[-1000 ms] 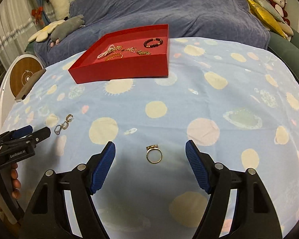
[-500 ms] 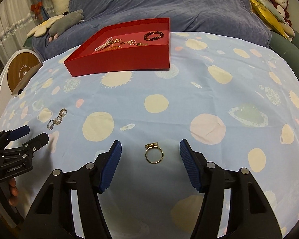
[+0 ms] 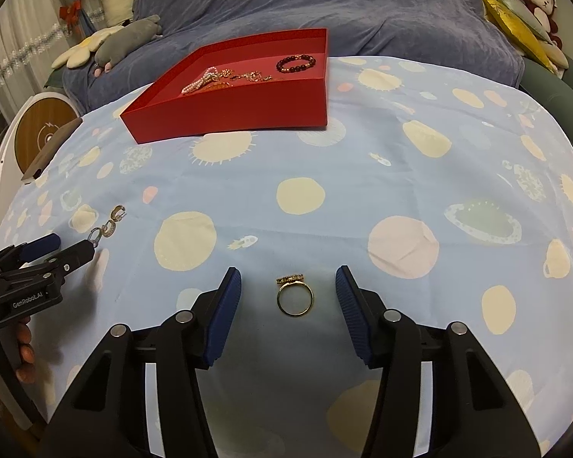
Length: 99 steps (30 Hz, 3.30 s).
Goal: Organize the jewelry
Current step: 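Move both grippers down to the rings lying on the sheet, then close the left gripper on the silver ring while the right grips the gold stone ring, then lift both held rings and carry them over the red box, then open both grippers to drop the rings into the red box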
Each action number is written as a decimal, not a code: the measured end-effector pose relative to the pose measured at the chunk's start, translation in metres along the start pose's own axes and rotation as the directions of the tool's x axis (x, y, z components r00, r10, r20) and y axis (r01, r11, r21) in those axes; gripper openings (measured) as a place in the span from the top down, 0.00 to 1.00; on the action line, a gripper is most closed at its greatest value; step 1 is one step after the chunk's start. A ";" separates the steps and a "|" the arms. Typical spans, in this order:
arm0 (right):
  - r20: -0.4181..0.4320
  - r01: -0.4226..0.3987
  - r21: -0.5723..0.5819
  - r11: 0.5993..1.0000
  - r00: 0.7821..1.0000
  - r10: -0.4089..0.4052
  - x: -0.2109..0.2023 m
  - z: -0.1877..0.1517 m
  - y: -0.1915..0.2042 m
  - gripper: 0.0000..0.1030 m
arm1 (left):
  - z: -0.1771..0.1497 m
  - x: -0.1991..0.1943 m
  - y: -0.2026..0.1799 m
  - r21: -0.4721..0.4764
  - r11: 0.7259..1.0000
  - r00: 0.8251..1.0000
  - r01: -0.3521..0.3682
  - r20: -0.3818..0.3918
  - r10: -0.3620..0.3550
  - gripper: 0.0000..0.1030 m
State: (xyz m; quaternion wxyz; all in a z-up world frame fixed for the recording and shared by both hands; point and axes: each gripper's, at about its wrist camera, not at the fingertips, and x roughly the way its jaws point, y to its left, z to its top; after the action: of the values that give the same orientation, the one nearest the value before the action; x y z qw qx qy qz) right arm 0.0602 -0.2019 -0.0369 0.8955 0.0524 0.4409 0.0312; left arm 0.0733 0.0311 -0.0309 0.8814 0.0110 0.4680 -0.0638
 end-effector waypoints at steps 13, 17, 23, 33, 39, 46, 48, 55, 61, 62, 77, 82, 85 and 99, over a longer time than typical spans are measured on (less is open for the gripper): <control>-0.017 -0.003 -0.010 1.000 1.000 0.003 0.004 -0.003 0.001 0.60 | 0.001 0.006 -0.006 0.051 0.999 1.000 0.005 0.030 -0.006 0.49; -0.016 0.002 -0.018 1.000 1.000 -0.003 0.005 -0.003 0.002 0.67 | 0.000 0.005 -0.013 0.090 0.996 0.999 0.014 0.043 -0.018 0.70; -0.016 0.014 -0.032 0.999 1.000 -0.015 0.005 -0.003 0.003 0.79 | 0.000 0.003 -0.012 0.088 0.995 0.998 0.037 0.040 -0.040 0.85; -0.011 0.006 -0.023 1.000 1.000 -0.006 0.003 -0.002 0.002 0.81 | 0.001 -0.002 -0.012 0.080 0.995 0.997 0.057 0.040 -0.061 0.85; 0.015 -0.012 -0.019 1.000 1.000 0.012 -0.005 0.004 0.005 0.81 | 0.007 -0.010 -0.010 0.057 0.995 0.996 0.077 0.047 -0.080 0.85; 0.046 -0.039 -0.019 0.999 0.998 0.040 -0.014 0.015 0.016 0.81 | 0.019 -0.026 -0.013 0.042 0.993 0.991 0.111 0.075 -0.114 0.85; 0.056 -0.048 -0.017 0.999 0.997 0.049 -0.016 0.021 0.019 0.81 | 0.024 -0.031 -0.016 0.038 0.992 0.989 0.123 0.082 -0.125 0.85; 0.107 -0.109 -0.021 0.994 0.988 0.111 -0.035 0.064 0.032 0.81 | 0.065 -0.055 -0.025 0.039 0.985 0.974 0.166 0.152 -0.170 0.85; 0.182 -0.126 -0.041 0.991 0.974 0.132 -0.044 0.127 0.037 0.81 | 0.122 -0.066 -0.032 0.039 0.984 0.959 0.176 0.219 -0.181 0.85; 0.194 -0.125 -0.045 0.991 0.972 0.131 -0.042 0.137 0.038 0.81 | 0.131 -0.065 -0.033 0.040 0.985 0.958 0.168 0.229 -0.172 0.85; 0.159 -0.083 -0.010 0.996 0.984 0.084 0.033 0.183 0.034 0.81 | 0.182 0.022 -0.034 0.005 0.995 0.981 0.097 0.168 -0.097 0.85; 0.139 -0.076 0.010 0.997 0.988 0.074 0.047 0.185 0.031 0.81 | 0.186 0.037 -0.027 -0.020 0.996 0.986 0.087 0.146 -0.083 0.85; 0.125 -0.067 0.008 0.998 0.990 0.066 0.053 0.183 0.030 0.81 | 0.187 0.043 -0.027 -0.016 0.997 0.987 0.081 0.140 -0.078 0.85; 0.089 -0.044 0.004 0.999 0.995 0.043 0.072 0.180 0.033 0.81 | 0.185 0.063 -0.034 -0.012 0.997 0.993 0.072 0.099 -0.071 0.84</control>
State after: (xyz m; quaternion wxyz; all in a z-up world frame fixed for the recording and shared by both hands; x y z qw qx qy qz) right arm 0.2469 -0.1740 0.0196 0.9132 0.0659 0.3993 0.0472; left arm 0.2565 -0.0237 0.0219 0.9005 -0.0160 0.4247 -0.0921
